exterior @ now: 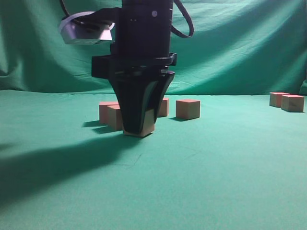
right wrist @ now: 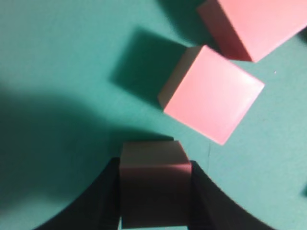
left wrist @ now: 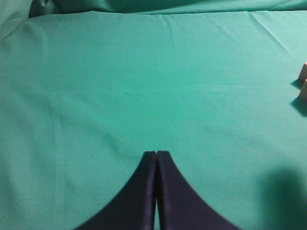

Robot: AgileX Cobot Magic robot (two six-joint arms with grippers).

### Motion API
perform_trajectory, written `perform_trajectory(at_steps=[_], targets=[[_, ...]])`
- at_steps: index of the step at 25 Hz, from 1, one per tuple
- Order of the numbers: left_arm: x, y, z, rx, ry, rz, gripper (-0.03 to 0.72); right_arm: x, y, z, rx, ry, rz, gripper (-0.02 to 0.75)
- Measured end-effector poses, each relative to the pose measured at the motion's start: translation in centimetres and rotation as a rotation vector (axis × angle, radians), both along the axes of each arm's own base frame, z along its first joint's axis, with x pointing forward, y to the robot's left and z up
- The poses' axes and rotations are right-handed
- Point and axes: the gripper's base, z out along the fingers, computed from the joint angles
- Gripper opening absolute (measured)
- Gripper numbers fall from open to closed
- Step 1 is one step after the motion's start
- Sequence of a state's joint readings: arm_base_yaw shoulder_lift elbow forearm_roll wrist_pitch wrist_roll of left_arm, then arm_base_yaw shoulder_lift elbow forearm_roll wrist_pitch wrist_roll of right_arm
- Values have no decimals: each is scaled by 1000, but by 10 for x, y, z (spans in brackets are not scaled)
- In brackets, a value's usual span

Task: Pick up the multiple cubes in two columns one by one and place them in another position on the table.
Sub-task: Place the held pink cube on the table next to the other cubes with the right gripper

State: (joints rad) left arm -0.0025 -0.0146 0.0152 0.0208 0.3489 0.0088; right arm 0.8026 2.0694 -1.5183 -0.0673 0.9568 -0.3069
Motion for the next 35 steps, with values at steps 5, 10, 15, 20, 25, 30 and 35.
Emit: perform_trajectory(at_steps=[5, 10, 15, 20, 25, 30, 35], targets=[[0, 0, 0, 0, 0, 0, 0, 3, 0, -3, -1, -14, -26, 275], [0, 0, 0, 0, 0, 0, 0, 8, -6, -3, -5, -8, -72, 275], [0, 0, 0, 0, 0, 0, 0, 9, -6, 4, -17, 7, -108, 275], [0, 0, 0, 0, 0, 0, 0, 14, -2, 18, 1, -4, -143, 275], [0, 0, 0, 0, 0, 0, 0, 17, 0, 26, 39, 7, -176, 275], [0, 0, 0, 0, 0, 0, 0, 23, -6, 21, 47, 40, -206, 275], [0, 0, 0, 0, 0, 0, 0, 24, -6, 21, 44, 41, -161, 275]])
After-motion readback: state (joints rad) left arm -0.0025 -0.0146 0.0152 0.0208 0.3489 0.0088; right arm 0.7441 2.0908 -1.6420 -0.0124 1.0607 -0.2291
